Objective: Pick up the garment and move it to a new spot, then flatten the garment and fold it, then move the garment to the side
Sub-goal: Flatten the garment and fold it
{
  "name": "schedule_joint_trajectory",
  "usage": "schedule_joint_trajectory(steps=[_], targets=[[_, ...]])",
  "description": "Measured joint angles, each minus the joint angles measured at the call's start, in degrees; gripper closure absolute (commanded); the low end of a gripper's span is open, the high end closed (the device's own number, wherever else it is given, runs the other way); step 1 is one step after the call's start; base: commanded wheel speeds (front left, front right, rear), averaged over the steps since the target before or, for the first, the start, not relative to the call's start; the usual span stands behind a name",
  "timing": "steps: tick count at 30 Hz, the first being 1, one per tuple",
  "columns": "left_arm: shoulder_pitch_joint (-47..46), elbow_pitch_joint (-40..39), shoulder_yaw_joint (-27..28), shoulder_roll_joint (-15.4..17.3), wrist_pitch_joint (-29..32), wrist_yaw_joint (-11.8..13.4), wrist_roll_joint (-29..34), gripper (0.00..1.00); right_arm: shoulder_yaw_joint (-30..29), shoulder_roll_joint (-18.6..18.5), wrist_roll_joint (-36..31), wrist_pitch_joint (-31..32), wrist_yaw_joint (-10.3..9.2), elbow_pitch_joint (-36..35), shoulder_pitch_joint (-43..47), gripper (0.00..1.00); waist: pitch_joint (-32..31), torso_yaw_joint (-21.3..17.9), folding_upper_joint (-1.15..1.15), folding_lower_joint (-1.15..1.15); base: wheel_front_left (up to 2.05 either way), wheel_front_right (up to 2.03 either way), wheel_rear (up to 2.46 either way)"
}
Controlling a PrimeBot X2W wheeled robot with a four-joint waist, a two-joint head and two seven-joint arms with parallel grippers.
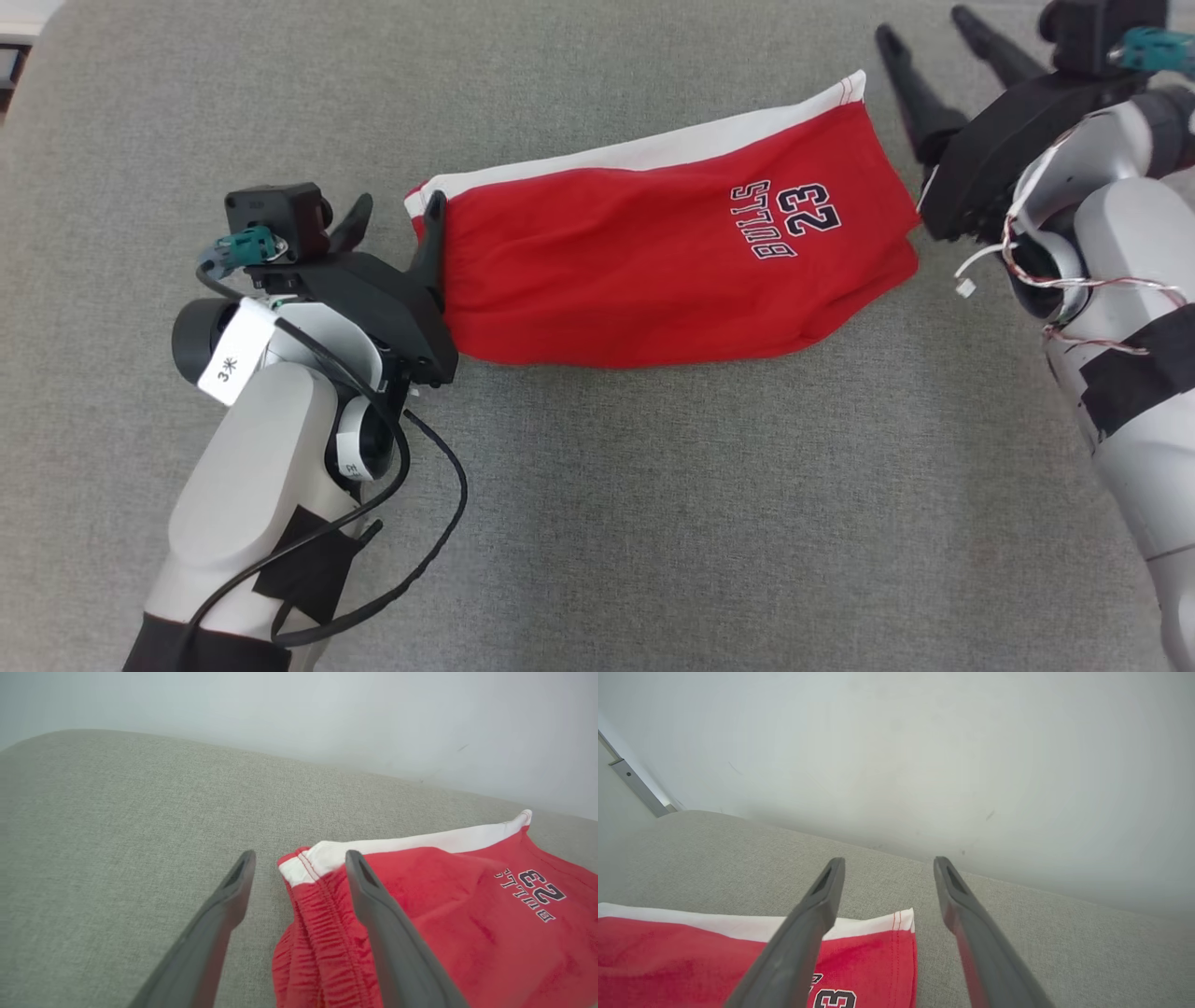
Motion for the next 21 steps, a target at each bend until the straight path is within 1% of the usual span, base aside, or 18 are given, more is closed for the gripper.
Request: schedule_joint_trajectory(steps=[3, 6, 11, 16, 19, 21], targets=[[-0.29, 0.33, 0.14, 0.0, -1.55, -0.01, 0.03, 0.0, -0.19, -0.31, -0.15, -2.21, 0.07, 0.79, -0.43, 0.0, -0.52, 0.25, 0.0, 0.0, 0.0, 0.0, 0.0], [-0.16, 0.51, -0.01, 0.07, -3.41, -0.1, 0.31, 0.0, 0.2, -1.12, -0.85, -2.94, 0.49, 1.7, 0.09, 0.0, -1.3, 0.49, -0.01, 0.0, 0.0, 0.0, 0.0], [3.53, -0.11, -1.4, 1.74, -6.3, -2.09, 1.03, 0.0, 0.63, -3.24, -0.99, -2.83, 0.49, 2.99, 6.11, 0.0, -3.23, 0.69, -0.01, 0.0, 0.0, 0.0, 0.0], [8.56, -0.76, -2.68, 3.86, -8.4, -3.39, 1.56, 0.0, 0.54, -4.34, -0.97, -2.3, 0.48, 3.71, 9.46, 0.0, -5.45, 0.38, -0.01, -0.01, 0.0, 0.0, 0.0], [10.82, -1.21, -3.87, 3.86, -9.54, -4.99, 1.58, 0.0, 0.53, -4.38, -0.79, -1.77, 0.48, 3.94, 11.76, 0.0, -6.55, -0.05, -0.01, -0.01, 0.0, 0.0, 0.0], [11.87, -1.38, -4.63, 3.83, -9.79, -5.13, 1.65, 0.0, 0.54, -4.46, -0.77, -1.4, 0.48, 4.09, 13.33, 0.0, -7.03, -0.36, -0.01, -0.01, 0.0, 0.0, 0.0]])
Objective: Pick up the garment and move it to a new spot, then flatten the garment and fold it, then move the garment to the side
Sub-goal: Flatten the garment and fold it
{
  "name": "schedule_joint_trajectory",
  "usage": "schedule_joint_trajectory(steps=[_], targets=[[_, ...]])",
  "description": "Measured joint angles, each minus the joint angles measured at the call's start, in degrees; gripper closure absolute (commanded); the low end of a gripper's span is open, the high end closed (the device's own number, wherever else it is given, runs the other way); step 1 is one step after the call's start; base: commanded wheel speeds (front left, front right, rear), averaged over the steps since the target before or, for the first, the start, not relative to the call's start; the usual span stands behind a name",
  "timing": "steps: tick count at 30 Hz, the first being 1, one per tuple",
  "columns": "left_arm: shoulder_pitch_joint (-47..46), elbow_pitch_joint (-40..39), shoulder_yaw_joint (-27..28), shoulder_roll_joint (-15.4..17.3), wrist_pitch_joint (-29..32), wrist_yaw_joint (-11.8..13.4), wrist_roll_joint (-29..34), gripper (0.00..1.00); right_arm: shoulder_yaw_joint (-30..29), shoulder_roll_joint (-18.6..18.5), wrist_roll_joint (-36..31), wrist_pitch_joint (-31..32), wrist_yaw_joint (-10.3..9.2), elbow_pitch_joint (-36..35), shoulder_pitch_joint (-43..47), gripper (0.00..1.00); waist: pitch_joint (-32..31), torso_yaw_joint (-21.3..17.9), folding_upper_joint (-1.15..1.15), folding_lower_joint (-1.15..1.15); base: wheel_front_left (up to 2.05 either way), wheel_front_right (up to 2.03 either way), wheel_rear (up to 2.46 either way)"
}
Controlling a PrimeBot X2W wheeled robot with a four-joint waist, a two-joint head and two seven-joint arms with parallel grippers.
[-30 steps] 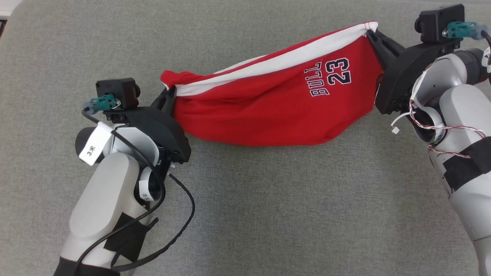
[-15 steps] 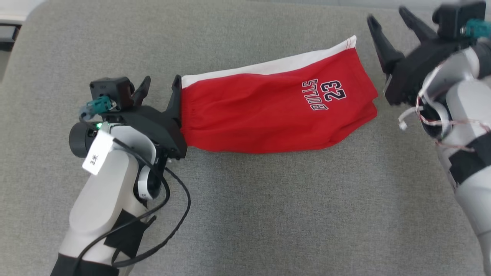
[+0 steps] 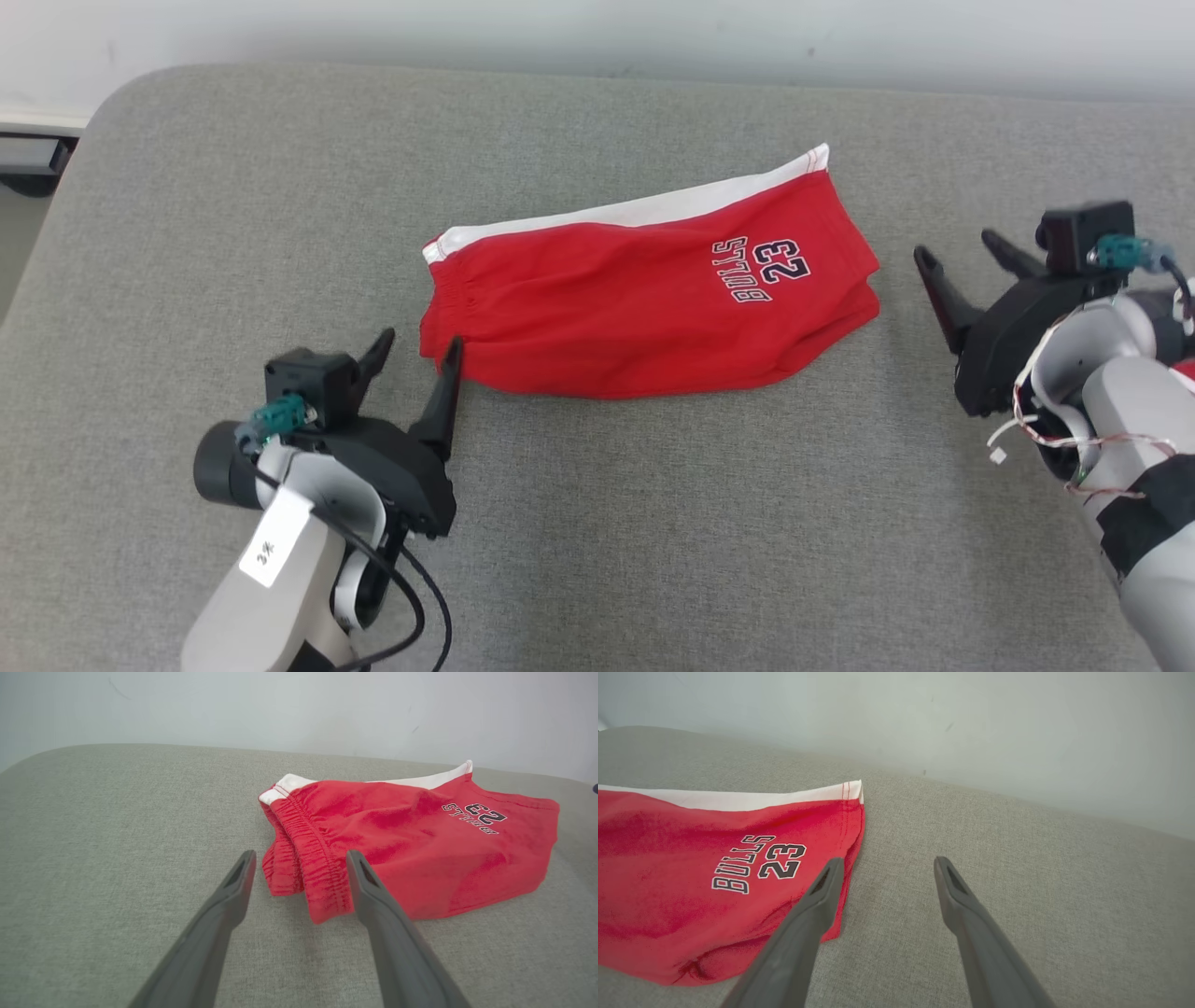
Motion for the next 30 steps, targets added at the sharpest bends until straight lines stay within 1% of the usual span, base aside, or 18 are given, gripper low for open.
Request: schedule_joint_trajectory(steps=[4, 10, 17, 22, 28, 30], targets=[[1.2, 0.21, -0.56, 0.07, -0.94, -0.92, 0.3, 0.0, 0.01, 0.6, 0.67, 0.41, 0.0, 0.42, 1.57, 0.0, -0.32, -0.47, 0.0, 0.0, 0.0, 0.0, 0.0], [1.81, 0.38, -1.8, -0.36, -1.51, -0.99, 0.65, 0.0, -0.3, 1.52, 1.72, 1.09, -0.09, 0.66, 1.91, 0.0, 0.54, -0.18, 0.0, 0.0, 0.0, 0.0, 0.0], [1.79, 0.75, -1.98, -0.4, -2.02, -0.99, 1.77, 0.0, -0.53, 2.66, 2.48, 1.68, -0.34, 0.9, 1.98, 0.0, 1.76, 0.9, 0.0, 0.01, 0.0, 0.0, 0.0], [1.79, 1.34, -1.89, -0.41, -2.78, -0.99, 1.77, 0.0, -0.38, 3.25, 3.03, 2.78, -0.52, 2.43, 1.99, 0.0, 2.38, 1.54, 0.0, 0.01, 0.0, 0.0, 0.0], [1.6, 1.94, -2.36, -0.69, -3.44, -2.21, 1.77, 0.0, -0.45, 3.43, 3.71, 4.09, -0.52, 3.63, 1.94, 0.0, 3.04, 1.95, 0.0, 0.01, 0.0, 0.0, 0.0], [1.49, 2.04, -2.63, -0.92, -3.47, -3.03, 1.75, 0.0, -0.47, 3.53, 3.96, 4.27, -0.52, 3.77, 1.82, 0.0, 3.2, 2.01, 0.0, 0.01, 0.0, 0.0, 0.0]])
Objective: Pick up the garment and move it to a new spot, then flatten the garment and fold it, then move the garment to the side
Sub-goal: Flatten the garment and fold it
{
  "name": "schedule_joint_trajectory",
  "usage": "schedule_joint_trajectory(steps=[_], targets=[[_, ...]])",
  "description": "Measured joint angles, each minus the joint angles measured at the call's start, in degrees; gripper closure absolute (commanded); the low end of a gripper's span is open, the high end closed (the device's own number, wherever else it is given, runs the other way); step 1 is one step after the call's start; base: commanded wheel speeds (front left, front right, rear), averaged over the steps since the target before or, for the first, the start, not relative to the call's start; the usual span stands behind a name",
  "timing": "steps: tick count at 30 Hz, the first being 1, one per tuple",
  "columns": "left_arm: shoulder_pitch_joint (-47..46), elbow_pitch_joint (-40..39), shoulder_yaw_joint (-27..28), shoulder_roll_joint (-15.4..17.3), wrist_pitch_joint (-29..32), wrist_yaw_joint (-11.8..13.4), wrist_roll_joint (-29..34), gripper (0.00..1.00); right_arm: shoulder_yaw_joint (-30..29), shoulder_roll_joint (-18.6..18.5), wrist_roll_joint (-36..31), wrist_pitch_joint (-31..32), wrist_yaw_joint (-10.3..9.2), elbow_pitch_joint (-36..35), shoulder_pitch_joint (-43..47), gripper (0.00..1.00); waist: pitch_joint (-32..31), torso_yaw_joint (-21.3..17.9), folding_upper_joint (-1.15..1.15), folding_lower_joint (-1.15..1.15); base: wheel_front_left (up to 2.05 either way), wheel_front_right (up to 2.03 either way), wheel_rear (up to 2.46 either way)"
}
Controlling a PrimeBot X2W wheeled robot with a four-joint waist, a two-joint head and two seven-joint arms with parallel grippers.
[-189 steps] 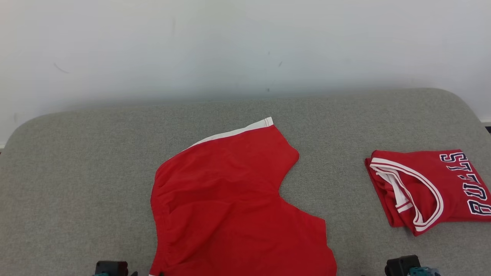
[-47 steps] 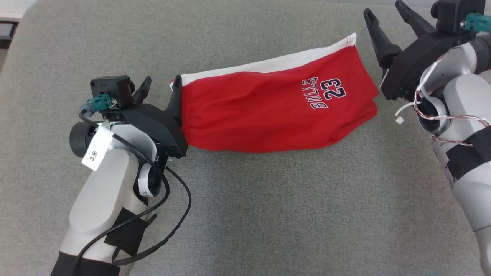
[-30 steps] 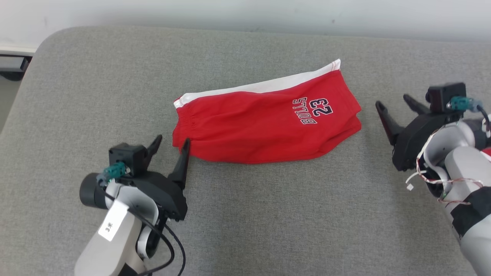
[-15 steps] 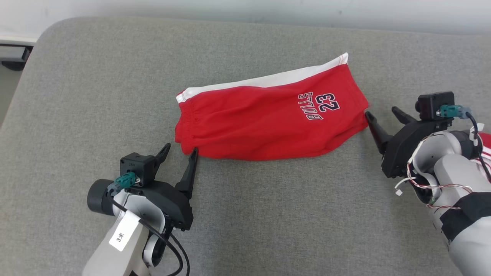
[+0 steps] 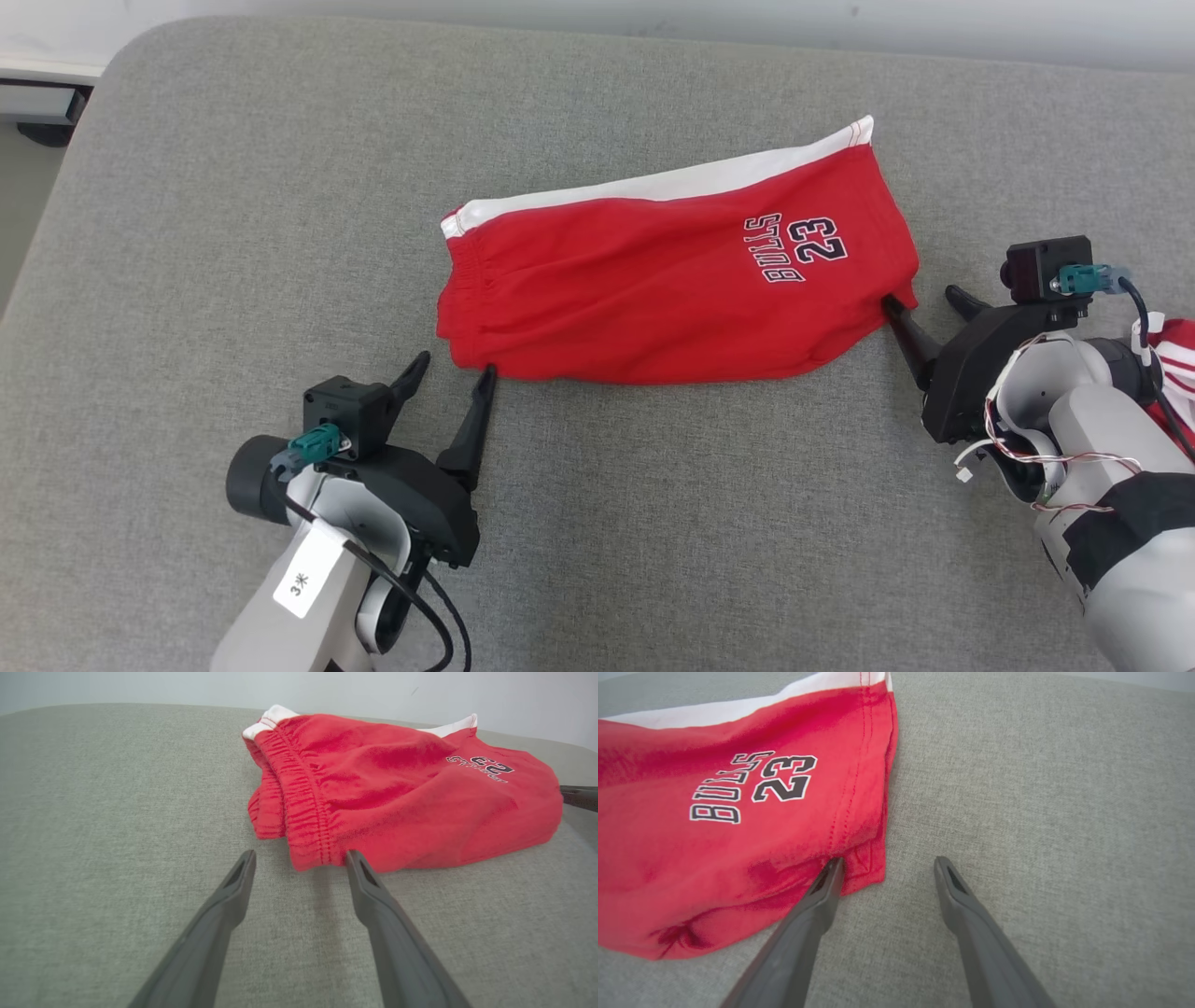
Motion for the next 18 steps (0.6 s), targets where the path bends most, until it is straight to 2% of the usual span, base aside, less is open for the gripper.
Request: schedule_joint_trajectory(steps=[10, 11, 13, 14, 15, 16, 17, 18], targets=[[-1.16, 0.96, -0.14, -0.4, -0.56, -0.91, -0.1, 0.0, 0.04, 0.34, 0.43, 0.86, 0.02, 0.1, -0.61, 0.0, 0.43, 0.09, 0.0, 0.0, 0.0, 0.0, 0.0], [-1.16, 1.14, -0.13, -0.4, -0.56, -0.92, -0.11, 0.03, 0.09, 0.41, 0.54, 0.9, 0.03, 0.11, -0.62, 0.0, 0.45, 0.08, 0.0, 0.0, 0.0, 0.0, 0.0], [-1.16, 1.47, -0.15, -0.34, -0.56, -0.99, -0.16, 0.53, 0.12, 0.71, 1.19, 1.41, 0.09, 0.15, -0.66, 0.0, 0.51, 0.03, 0.0, 0.0, 0.0, 0.0, 0.0], [-1.17, 1.63, -0.16, -0.33, -0.55, -1.01, -0.18, 0.67, 0.18, 0.81, 1.36, 1.59, 0.11, 0.21, -0.73, 0.01, 0.54, 0.0, 0.0, 0.0, 0.0, 0.0, 0.0], [-1.19, 1.86, -0.22, -0.32, -0.55, -1.33, -0.22, 0.75, 0.26, 0.86, 1.42, 1.94, 0.27, 0.31, -0.78, 0.15, 0.57, -0.02, 0.0, 0.0, 0.0, 0.0, 0.0], [-1.21, 2.12, -0.34, -0.29, -0.54, -1.43, -0.27, 0.95, 0.41, 0.9, 1.44, 2.38, 0.34, 0.51, -0.79, 0.46, 0.59, -0.05, 0.0, 0.0, 0.0, 0.0, 0.0], [-1.22, 2.33, -0.43, -0.29, -0.53, -1.44, -0.27, 1.0, 0.57, 0.91, 1.46, 2.71, 0.4, 0.57, -0.79, 0.53, 0.61, -0.07, 0.0, 0.0, 0.0, 0.0, 0.0], [-1.23, 2.49, -0.52, -0.29, -0.52, -1.46, -0.29, 1.0, 0.7, 0.93, 1.47, 3.03, 0.53, 0.7, -0.79, 0.6, 0.63, -0.09, 0.0, 0.0, 0.0, 0.0, 0.0]])
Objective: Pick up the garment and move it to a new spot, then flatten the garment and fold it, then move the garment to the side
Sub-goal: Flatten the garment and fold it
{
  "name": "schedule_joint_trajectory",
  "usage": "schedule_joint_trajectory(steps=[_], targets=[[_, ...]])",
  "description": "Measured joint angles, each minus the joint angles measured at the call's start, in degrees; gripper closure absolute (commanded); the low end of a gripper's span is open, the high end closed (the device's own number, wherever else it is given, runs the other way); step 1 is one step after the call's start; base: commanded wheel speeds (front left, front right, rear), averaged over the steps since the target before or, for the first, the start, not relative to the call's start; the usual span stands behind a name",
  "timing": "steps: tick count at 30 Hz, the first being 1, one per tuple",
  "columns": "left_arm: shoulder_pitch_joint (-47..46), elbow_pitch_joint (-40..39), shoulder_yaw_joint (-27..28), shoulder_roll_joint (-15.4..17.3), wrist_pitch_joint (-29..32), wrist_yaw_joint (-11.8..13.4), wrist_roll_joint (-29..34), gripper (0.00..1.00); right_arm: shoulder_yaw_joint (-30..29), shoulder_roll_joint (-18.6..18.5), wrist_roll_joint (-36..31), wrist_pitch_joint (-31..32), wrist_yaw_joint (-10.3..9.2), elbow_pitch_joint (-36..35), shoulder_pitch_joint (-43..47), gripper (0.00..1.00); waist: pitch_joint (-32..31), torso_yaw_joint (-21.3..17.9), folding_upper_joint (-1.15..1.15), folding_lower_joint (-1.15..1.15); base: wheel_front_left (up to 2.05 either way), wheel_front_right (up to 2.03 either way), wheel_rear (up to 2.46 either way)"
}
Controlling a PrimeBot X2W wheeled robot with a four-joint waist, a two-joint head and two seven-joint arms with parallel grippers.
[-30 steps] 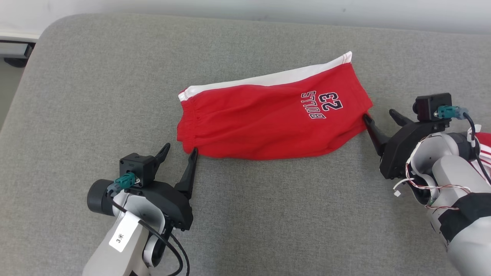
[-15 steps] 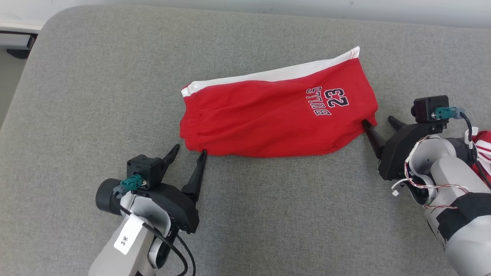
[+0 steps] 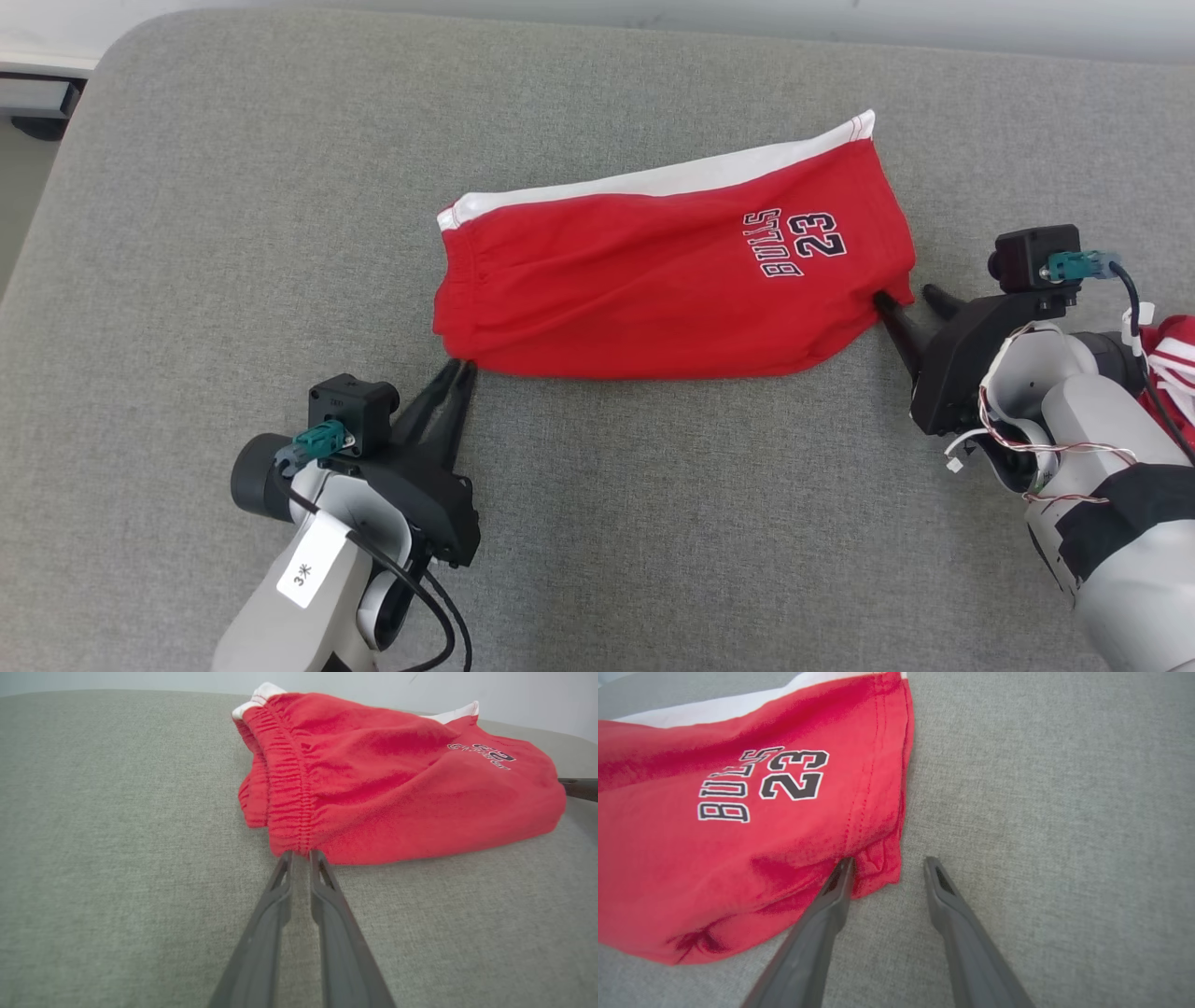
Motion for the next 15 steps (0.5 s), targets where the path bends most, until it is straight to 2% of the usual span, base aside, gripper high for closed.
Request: schedule_joint_trajectory(steps=[2, 3, 4, 15], targets=[[-0.01, 0.33, -0.2, -0.01, 0.04, -0.04, -0.07, 1.0, 0.27, 0.0, 0.0, 0.7, 0.08, 0.26, -0.04, 0.75, 0.02, -0.03, 0.0, 0.0, 0.0, 0.0, 0.0], [-0.02, 0.49, -0.24, -0.01, 0.04, -0.29, -0.07, 1.0, 0.43, 0.03, 0.01, 0.9, 0.19, 0.34, -0.04, 0.89, 0.01, -0.04, 0.0, 0.0, 0.0, 0.0, 0.0], [-0.02, 0.7, -0.25, 0.0, 0.04, -0.48, -0.08, 1.0, 0.58, 0.13, 0.03, 1.14, 0.51, 0.48, -0.04, 0.99, -0.02, -0.07, 0.0, 0.0, 0.0, 0.0, 0.0], [-0.03, 2.19, -0.6, 0.55, -0.55, -1.52, -0.62, 1.0, -0.2, 0.54, 3.32, 1.31, 1.02, 0.13, 1.84, 1.0, -2.4, -0.76, 0.0, 0.0, 0.0, 0.0, 0.0]])
